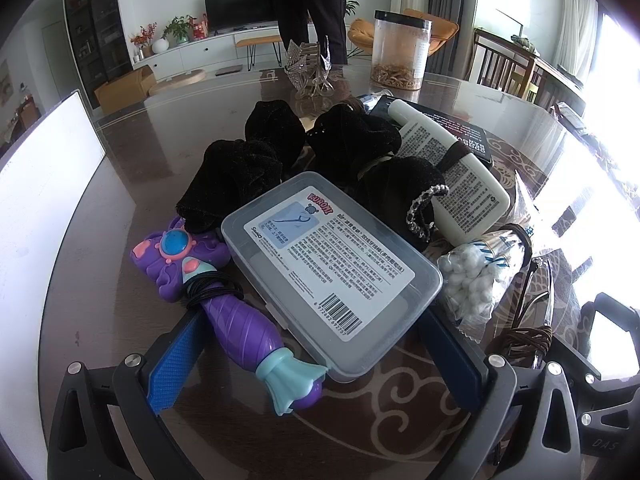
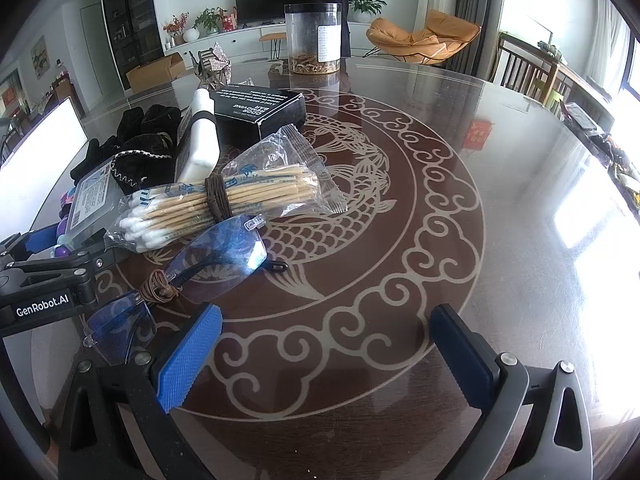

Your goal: Organize objects

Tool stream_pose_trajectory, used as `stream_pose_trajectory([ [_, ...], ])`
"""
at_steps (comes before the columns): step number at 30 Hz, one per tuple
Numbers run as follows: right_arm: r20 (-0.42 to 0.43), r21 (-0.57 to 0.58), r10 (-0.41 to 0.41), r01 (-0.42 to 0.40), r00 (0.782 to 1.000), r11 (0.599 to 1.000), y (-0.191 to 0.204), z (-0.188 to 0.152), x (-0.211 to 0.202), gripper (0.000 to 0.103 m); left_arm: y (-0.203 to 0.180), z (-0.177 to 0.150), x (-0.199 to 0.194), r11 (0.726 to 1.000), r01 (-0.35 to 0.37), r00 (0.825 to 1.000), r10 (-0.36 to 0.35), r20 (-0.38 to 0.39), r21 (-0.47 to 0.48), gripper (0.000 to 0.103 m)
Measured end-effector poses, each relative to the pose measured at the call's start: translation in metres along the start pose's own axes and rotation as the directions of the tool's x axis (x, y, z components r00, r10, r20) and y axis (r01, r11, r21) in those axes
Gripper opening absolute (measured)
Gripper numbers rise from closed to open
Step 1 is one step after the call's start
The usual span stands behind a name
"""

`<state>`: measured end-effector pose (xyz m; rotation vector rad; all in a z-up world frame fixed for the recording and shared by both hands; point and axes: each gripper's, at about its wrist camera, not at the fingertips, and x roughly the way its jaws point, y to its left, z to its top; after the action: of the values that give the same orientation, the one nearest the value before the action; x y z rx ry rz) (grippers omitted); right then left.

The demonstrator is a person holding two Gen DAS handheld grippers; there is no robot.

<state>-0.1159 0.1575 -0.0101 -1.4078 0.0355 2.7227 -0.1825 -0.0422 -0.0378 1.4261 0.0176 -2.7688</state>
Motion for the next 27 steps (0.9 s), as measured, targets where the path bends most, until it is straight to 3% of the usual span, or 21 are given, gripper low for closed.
stream_pose_trajectory([
  [27, 0.000, 0.000, 0.000, 0.000, 1.000, 1.000, -0.0011, -0.0001, -0.0009, 0.103, 0.0003, -0.0004, 0.0013, 1.000, 0.005, 1.000, -0.005, 0.001, 0.006, 0.103],
])
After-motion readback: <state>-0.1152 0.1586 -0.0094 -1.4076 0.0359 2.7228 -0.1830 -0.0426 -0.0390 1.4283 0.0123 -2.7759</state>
